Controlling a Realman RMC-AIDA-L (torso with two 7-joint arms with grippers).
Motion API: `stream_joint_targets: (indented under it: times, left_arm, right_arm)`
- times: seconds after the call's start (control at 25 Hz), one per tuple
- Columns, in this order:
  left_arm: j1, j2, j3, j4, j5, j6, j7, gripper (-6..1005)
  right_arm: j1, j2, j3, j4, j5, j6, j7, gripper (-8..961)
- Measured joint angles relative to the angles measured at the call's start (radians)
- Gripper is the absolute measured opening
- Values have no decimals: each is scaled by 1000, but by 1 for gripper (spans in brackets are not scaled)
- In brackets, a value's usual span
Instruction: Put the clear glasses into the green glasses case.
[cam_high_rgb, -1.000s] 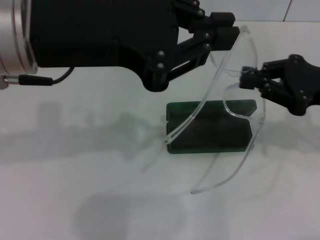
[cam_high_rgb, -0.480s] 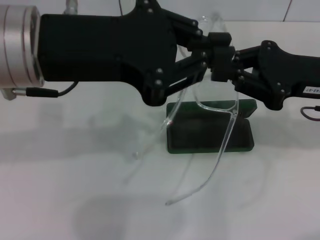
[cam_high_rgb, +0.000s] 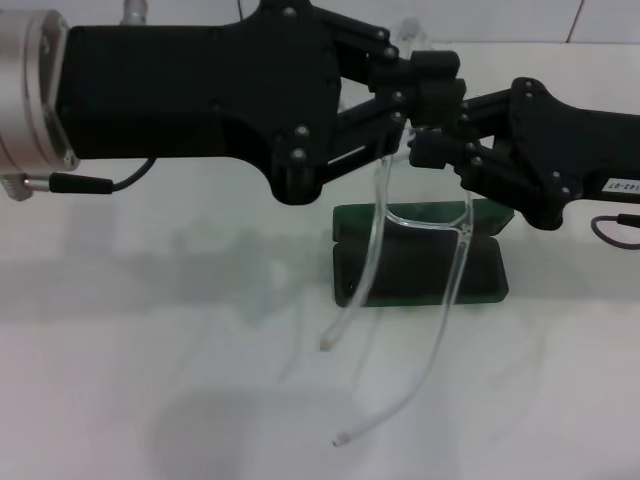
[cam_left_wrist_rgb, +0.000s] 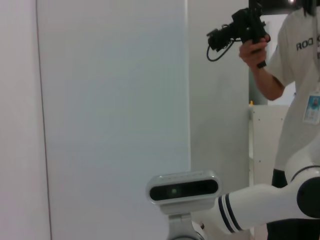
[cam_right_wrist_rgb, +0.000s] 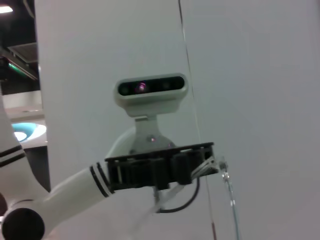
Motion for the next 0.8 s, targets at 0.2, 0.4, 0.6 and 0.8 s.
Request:
stream_joint_targets:
  times: [0.2,0.4,0.6,0.8]
  left_arm:
    - [0,0,-2,-53,-48,0,50,95]
    - [6,0,-25,-113,-111,14,84,95]
    - [12,0,-31,-113,-140,34,87,94]
    - [21,0,-31,-118,-166,51,94,94]
  right_arm:
    - [-4,1,-13,23,35,-26,-24,72]
    - [-9,-1,-7,49,57,-31,-51,71]
    - [-39,-3,-3,49,83,-29,-71,70]
    - [-47,-2,-3,54,98,-32,-86,69]
